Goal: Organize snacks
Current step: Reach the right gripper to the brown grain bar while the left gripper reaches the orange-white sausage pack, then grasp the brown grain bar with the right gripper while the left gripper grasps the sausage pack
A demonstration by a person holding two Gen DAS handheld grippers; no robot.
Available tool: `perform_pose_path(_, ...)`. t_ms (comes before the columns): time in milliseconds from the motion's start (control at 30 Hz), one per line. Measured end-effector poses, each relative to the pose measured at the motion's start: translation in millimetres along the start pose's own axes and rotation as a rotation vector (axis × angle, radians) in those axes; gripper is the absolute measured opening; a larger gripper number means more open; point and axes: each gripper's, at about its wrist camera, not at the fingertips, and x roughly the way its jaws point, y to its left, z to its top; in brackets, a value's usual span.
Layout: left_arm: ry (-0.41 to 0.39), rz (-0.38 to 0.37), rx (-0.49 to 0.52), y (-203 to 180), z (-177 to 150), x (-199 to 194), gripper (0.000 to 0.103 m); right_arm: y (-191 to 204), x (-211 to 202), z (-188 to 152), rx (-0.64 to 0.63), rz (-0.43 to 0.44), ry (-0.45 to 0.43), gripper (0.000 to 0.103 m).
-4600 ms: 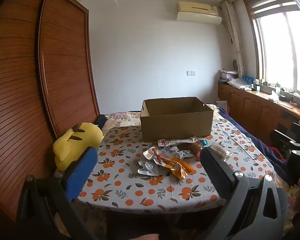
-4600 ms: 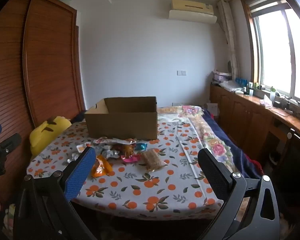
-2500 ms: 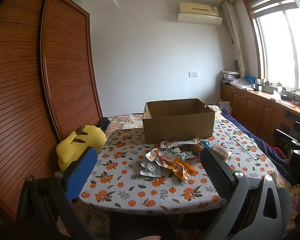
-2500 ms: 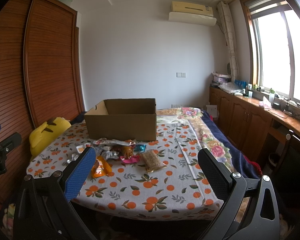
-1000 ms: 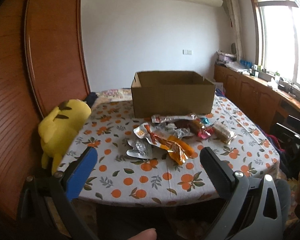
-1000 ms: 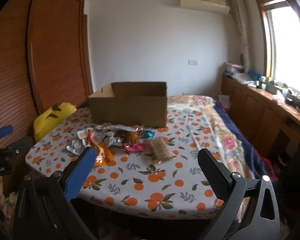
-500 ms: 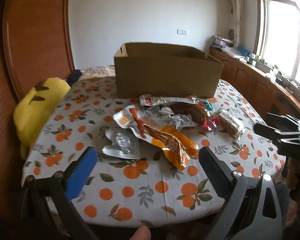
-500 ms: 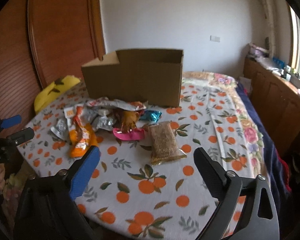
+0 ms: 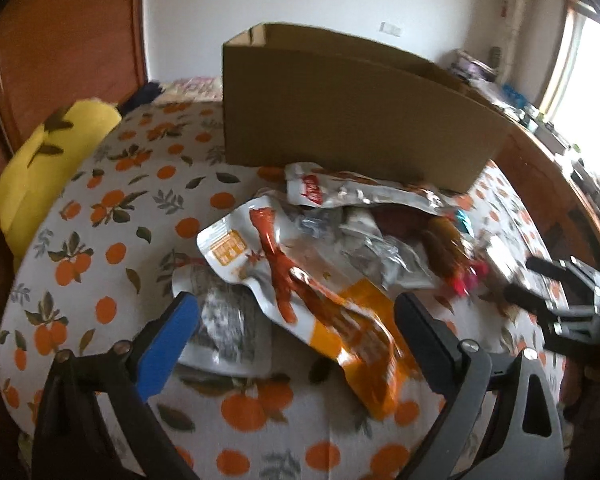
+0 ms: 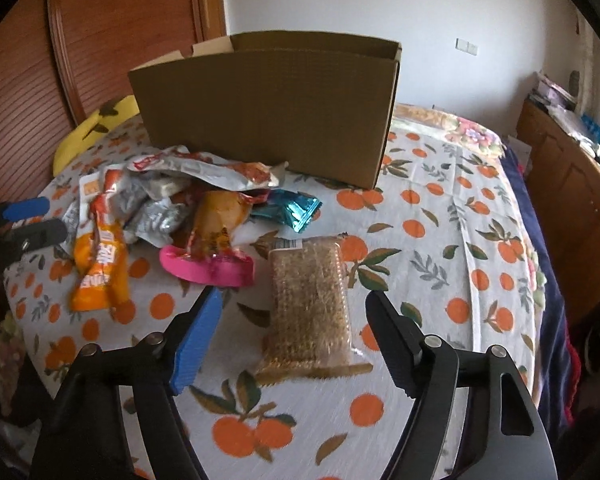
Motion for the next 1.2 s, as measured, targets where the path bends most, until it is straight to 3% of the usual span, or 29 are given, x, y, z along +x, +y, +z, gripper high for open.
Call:
perform_pose_path(333,0.016,0.052,-0.016,6,16,29,0.094,-6,17,-3,-0.007,0.029,0.03,0.076)
perform_pose_path(467,0.005,0.032,-0.019,9,22,31,0.078,-7,22,-5,0.003,0.047,0.041,0.076)
perform_pose_path(600,-0.009,0.042,-0.014,13,21,29,0.047,-8,25,-7,0.004,0.052,0.037,0.076)
perform_pose_path(667,-0.005,0.035,-0.002,12,20,31,0.048,-8,25,-7,0.007,0.055,0.034,0.076)
perform_pose_path(800,-0.006,0.083,0.046,6,21,36,0.058,-8,25,-7,0.008,0.059,0.036,0.077)
perform_pose_path(867,0.014,0.068,0.055,4,21,41,0.064,-4,27,-8,-0.007,0.041,0.04,0.078)
perform_pose_path(1033,0.024,0.071,0.092,-4,18,48,0.068,2,29,-8,-0.037,0.006,0.046,0.078)
perform_pose_path(1133,0.019,0.059,0.118,-7,16,46,0.06,-1,30,-8,-0.028,0.007,0.045,0.078)
perform_pose_path(1167,0.018,0.044,0.131,-9,15,45,0.047,-1,30,-8,-0.029,0.005,0.045,0.078)
perform_pose_path(1200,0.016,0.046,0.14,-11,14,43,0.046,0,30,-8,-0.03,0.003,0.045,0.078)
